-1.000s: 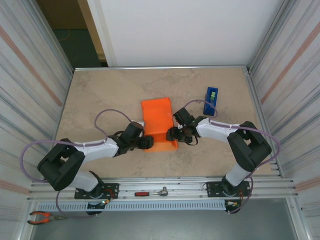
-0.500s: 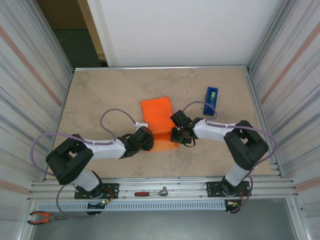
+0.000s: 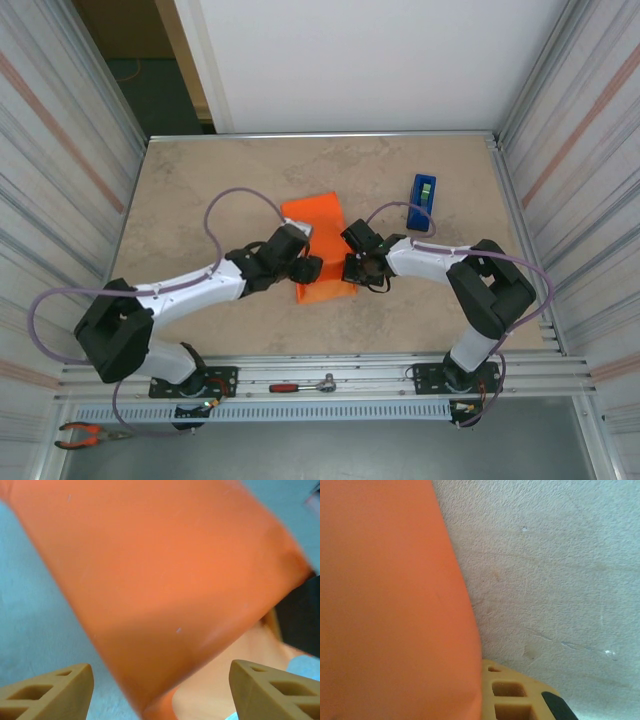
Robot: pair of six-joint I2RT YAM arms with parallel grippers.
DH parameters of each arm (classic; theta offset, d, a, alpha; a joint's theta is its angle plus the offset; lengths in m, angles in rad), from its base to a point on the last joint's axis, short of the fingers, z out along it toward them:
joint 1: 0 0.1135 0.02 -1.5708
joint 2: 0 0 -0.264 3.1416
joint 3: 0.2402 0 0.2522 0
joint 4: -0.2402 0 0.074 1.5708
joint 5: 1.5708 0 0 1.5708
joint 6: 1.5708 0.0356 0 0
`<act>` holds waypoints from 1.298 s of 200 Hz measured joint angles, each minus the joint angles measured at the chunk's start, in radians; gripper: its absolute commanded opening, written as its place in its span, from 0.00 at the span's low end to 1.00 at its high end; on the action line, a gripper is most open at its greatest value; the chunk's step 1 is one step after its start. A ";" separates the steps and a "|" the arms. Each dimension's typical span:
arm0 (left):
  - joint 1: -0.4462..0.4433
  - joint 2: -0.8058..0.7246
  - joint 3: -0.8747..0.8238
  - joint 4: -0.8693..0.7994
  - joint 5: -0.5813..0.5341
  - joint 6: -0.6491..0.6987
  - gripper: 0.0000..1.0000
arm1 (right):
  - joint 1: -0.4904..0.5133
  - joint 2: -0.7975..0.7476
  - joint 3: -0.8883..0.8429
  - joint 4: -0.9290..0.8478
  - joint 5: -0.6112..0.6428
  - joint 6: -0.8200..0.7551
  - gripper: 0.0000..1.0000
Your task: Wrap the gift box in paper
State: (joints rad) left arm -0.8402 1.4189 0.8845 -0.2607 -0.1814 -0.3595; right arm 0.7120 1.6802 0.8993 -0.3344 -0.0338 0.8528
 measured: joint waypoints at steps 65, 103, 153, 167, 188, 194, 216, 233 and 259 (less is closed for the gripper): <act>0.003 0.210 0.230 -0.210 0.055 0.282 0.77 | -0.006 0.001 -0.006 0.017 -0.019 0.000 0.07; 0.003 0.214 0.230 -0.252 0.020 0.357 0.76 | -0.008 0.001 -0.007 0.021 -0.028 0.000 0.09; -0.025 0.251 0.217 -0.217 -0.126 0.381 0.73 | -0.013 -0.006 -0.008 0.055 -0.077 -0.022 0.45; -0.039 0.258 0.212 -0.208 -0.164 0.382 0.72 | -0.014 -0.022 -0.016 0.054 -0.077 -0.026 0.49; -0.050 0.259 0.201 -0.192 -0.191 0.382 0.72 | -0.019 -0.053 -0.038 0.043 -0.076 -0.027 0.49; -0.051 0.259 0.199 -0.189 -0.196 0.383 0.72 | -0.019 -0.060 -0.042 0.042 -0.076 -0.027 0.49; -0.051 0.259 0.186 -0.156 -0.213 0.383 0.72 | -0.023 -0.079 -0.055 0.043 -0.077 -0.031 0.37; -0.052 0.259 0.180 -0.145 -0.218 0.383 0.72 | -0.027 -0.080 -0.064 0.044 -0.089 -0.030 0.13; -0.052 0.259 0.177 -0.137 -0.223 0.384 0.71 | -0.034 -0.086 -0.085 0.069 -0.120 -0.024 0.00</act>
State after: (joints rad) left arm -0.8925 1.6779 1.0618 -0.3981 -0.4046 0.0246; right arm 0.6777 1.5940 0.8146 -0.2649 -0.1539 0.8291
